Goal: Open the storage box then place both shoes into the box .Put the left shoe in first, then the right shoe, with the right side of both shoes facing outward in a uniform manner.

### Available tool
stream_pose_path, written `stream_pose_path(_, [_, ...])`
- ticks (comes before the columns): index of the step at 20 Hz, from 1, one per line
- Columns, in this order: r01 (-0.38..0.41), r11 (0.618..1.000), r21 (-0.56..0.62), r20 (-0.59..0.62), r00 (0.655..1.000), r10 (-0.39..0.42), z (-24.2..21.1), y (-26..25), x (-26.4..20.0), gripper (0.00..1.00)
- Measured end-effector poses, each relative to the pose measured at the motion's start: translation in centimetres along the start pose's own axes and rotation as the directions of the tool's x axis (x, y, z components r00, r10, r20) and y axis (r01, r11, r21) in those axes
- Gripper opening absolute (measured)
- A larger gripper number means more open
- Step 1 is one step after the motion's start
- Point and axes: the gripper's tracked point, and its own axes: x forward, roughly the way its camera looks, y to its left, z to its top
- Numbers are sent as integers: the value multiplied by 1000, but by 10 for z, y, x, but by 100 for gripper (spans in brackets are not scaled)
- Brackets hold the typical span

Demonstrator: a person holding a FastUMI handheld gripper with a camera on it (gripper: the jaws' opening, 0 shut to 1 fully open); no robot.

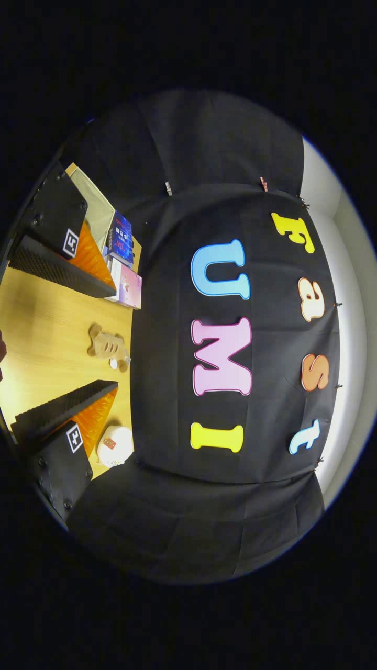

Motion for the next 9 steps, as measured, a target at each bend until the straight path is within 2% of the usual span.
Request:
stream_pose_path(4, [46,999,-4,34,998,-46,-5,-27,-4,98])
stream_pose_path(9, [86,996,-1,15,996,-86,-15,-45,-3,98])
